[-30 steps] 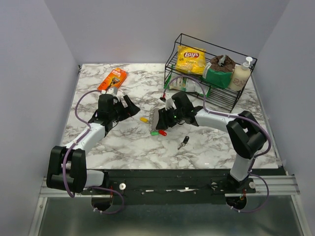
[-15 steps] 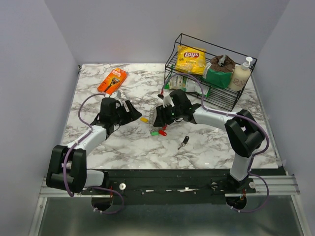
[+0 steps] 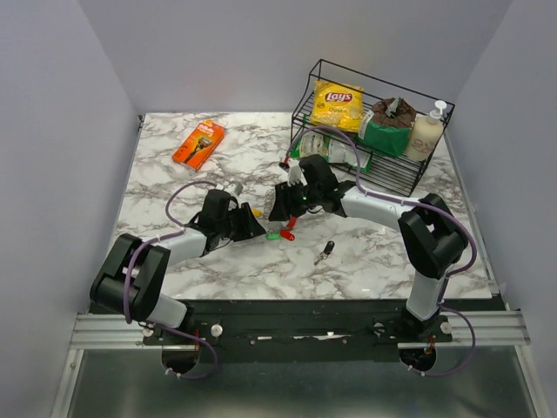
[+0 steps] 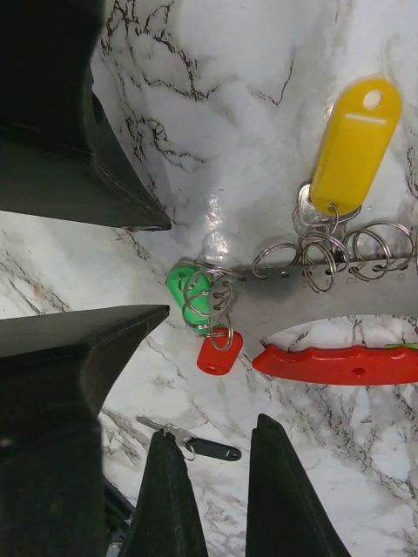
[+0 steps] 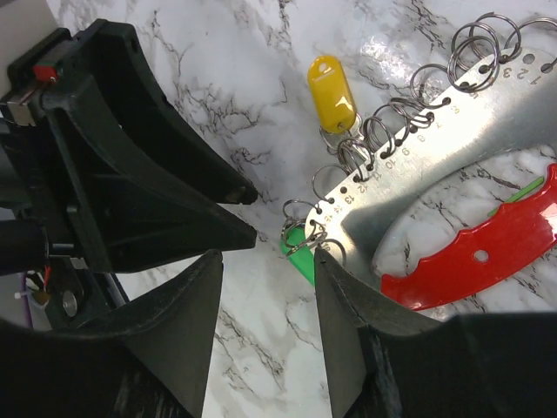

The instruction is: Put the keys on the keyring

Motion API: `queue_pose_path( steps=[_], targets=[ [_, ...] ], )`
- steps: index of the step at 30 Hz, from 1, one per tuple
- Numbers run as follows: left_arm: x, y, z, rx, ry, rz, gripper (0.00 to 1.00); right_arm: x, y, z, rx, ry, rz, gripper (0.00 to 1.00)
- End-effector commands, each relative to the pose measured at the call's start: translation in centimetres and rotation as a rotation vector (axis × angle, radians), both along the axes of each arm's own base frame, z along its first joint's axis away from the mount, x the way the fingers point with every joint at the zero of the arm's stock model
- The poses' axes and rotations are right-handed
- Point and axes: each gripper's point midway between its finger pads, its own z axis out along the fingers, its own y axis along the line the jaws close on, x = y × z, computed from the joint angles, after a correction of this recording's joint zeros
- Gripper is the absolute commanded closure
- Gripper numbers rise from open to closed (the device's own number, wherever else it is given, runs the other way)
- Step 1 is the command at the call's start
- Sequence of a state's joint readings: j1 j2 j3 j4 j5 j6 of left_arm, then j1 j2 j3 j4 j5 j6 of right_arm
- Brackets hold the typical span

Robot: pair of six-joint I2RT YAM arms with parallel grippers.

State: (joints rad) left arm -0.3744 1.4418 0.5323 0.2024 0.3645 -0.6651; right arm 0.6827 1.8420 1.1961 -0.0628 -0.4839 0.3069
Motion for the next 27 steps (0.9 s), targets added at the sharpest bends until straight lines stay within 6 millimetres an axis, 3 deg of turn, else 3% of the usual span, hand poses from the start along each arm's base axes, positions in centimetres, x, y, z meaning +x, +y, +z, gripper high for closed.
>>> queue_pose_path(
  steps=[1, 6, 22, 27],
  targets=[
    [0.6, -0.6, -0.1, -0.015, -0.034, -0.017, 0.56, -0.5, 0.3, 1.1, 0.011, 0.004, 0.003, 0.45],
    [0.7, -0.7, -0.9, -0.011, -0.024, -0.021, 0.61, -0.6, 0.0, 1.0, 0.006, 0.004, -0.004, 0.45],
    [1.6, -1.7, -2.0, -0.057, -0.030, -0.025, 0.62, -0.8, -0.3, 0.9, -0.002, -0.002, -0.006, 0.45],
    [1.7, -1.9, -2.3, -0.062, -0.023, -0.035, 0.79, -0.8, -0.4, 0.9, -0.001, -0.004, -0.007, 0.45]
  ],
)
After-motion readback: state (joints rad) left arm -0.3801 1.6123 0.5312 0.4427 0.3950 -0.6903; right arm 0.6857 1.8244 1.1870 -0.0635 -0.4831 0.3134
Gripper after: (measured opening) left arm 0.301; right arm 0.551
